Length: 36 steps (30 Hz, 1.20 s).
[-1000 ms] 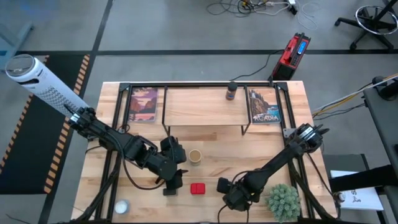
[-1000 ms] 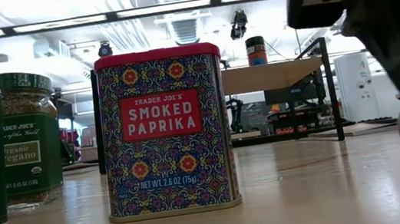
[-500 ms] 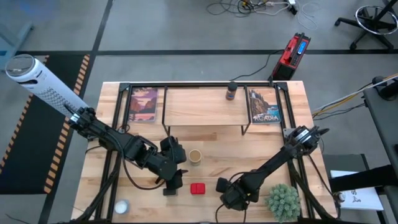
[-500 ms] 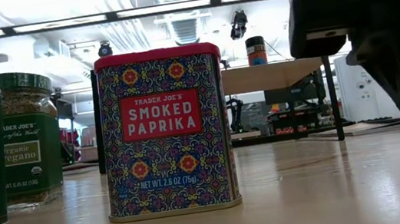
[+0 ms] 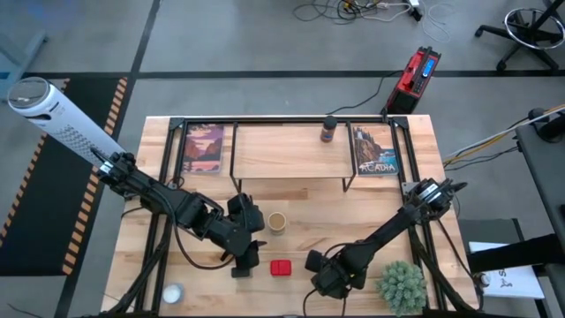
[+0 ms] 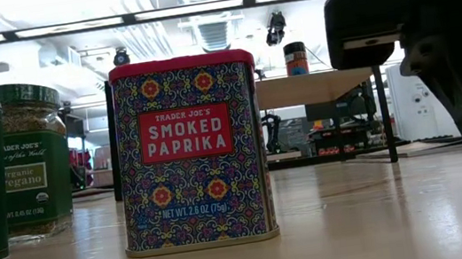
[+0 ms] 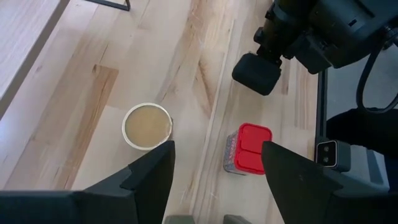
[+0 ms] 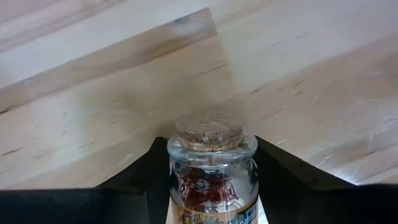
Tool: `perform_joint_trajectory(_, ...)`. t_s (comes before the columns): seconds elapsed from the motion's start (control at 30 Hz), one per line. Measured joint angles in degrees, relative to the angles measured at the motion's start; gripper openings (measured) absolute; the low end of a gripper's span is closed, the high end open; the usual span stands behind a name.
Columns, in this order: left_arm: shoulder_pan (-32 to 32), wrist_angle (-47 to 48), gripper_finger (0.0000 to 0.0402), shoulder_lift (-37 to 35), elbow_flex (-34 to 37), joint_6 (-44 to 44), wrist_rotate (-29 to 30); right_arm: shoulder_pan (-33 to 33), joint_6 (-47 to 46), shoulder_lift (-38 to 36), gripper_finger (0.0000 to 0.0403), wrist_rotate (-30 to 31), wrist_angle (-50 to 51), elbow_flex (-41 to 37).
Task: Shelf spices
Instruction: Remove the brown seasoning bottle from the shelf
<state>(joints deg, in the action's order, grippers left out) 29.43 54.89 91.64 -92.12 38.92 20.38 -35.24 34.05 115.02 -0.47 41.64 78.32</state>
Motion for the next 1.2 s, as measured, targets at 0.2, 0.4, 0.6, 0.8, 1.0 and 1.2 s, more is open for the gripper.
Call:
perform_joint_trajectory(0.2,0.04,0.00,0.0229,0.00,0.00,-0.02,-0.04,0.04,-1.35,-0.32,0.0167,0.02,-0.49,-0.07)
perform_joint_trajectory(0.4,0.09,-0.02,0.0229,0.00,0.00,0.09,-0.37,0.44,-5.00,-1.21,0.0167,-1.49,-2.57,-0.17)
perform_joint_trajectory(0.6,0.35,-0.04,0.0229,0.00,0.00,0.17,-0.40,1.57,-8.31,-1.98,0.0167,-3.49,-3.38,-0.17)
perform_joint_trajectory(0.8,0.94,-0.04,0.0229,0.00,0.00,0.61,-0.42,2.50,-10.45,-2.29,0.0167,-6.22,-3.84,-0.17)
perform_joint_trajectory(1.0,1.40,-0.04,0.0229,0.00,0.00,0.63,-0.42,3.39,-12.98,-3.78,0.0167,-8.96,-6.65,-0.17)
perform_joint_trajectory(1.2,1.94,-0.15,0.0229,0.00,0.00,0.58,-0.38,4.62,-15.55,-6.81,0.0167,-9.27,-10.81,-3.04)
